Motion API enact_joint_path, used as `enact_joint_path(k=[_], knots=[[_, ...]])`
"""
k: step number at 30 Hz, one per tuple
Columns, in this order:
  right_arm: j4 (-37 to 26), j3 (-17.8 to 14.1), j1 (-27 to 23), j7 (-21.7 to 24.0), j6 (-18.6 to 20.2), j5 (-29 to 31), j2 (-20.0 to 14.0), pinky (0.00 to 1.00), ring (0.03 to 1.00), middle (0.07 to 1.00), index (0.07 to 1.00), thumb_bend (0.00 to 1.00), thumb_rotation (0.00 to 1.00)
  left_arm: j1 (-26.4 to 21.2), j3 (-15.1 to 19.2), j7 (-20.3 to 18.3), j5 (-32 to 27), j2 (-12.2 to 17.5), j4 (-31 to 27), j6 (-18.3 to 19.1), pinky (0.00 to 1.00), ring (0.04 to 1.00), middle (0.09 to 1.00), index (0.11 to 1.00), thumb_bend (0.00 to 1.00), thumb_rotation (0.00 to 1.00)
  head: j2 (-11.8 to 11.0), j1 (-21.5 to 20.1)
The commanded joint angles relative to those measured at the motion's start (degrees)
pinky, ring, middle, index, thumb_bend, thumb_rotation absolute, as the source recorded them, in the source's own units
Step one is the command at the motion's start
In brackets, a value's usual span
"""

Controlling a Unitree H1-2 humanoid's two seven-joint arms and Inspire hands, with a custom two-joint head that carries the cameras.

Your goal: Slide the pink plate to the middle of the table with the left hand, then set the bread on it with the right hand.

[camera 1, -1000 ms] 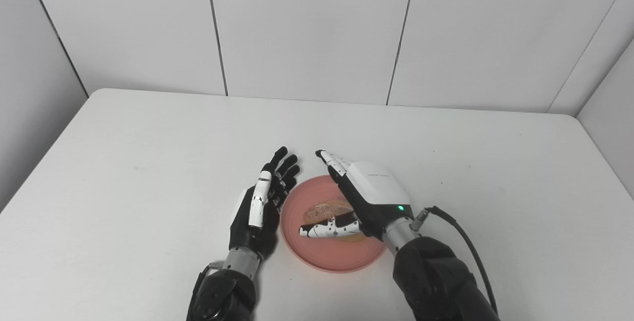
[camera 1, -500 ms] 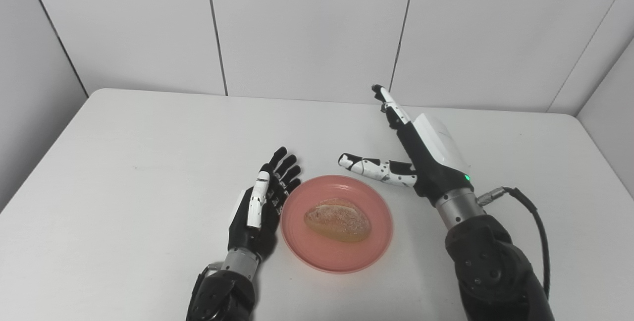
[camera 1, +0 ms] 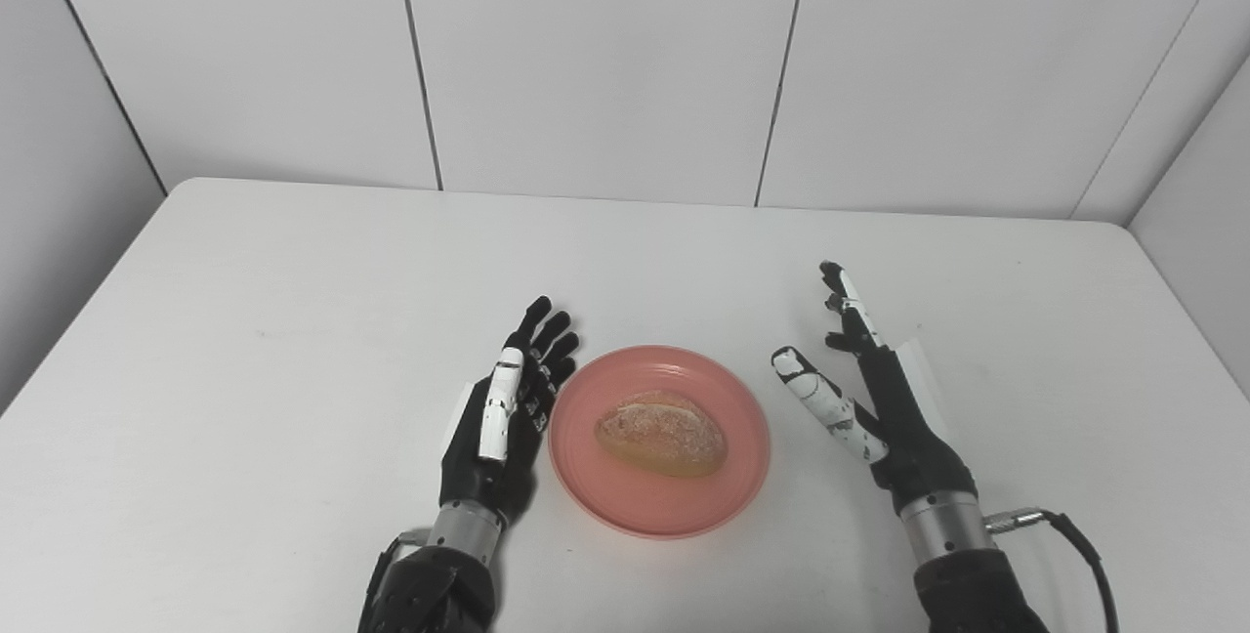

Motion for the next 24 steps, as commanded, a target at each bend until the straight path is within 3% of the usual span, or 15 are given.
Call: enact_joint_path(k=[1, 6, 12, 24], knots=[[0.23, -0.84, -0.17, -2.47, -5.25, 2.78, 0.92, 0.85, 0.959, 0.973, 0.968, 0.61, 1.0, 1.32, -0.36, 0.72, 1.11, 0.38, -0.04, 0.27, 0.98, 0.958, 0.966, 0.956, 0.41, 1.0, 0.02, 0.21], [2.9, -1.65, 0.93, -2.75, -7.88, 8.52, 1.92, 0.94, 0.967, 0.968, 0.965, 0.46, 1.0, 1.89, -0.63, 0.78, 1.69, 0.6, -0.22, -0.27, 0.98, 0.96, 0.97, 0.961, 0.42, 1.0, 0.09, 0.22], [5.69, -2.07, 1.59, -1.78, -9.51, 14.19, 2.11, 0.95, 0.966, 0.971, 0.962, 0.32, 1.0, 2.4, -0.89, -0.1, 1.94, 1.25, 0.11, -1.86, 0.99, 0.971, 0.984, 0.974, 0.43, 1.0, 0.04, 0.08], [7.22, -1.4, 2.14, -1.74, -10.33, 18.01, 2.29, 0.97, 0.973, 0.976, 0.965, 0.29, 1.0, 2.43, -1.52, -0.3, 1.87, 2.15, 1.28, -3.27, 0.98, 0.97, 0.982, 0.968, 0.42, 1.0, -0.02, 0.21]])
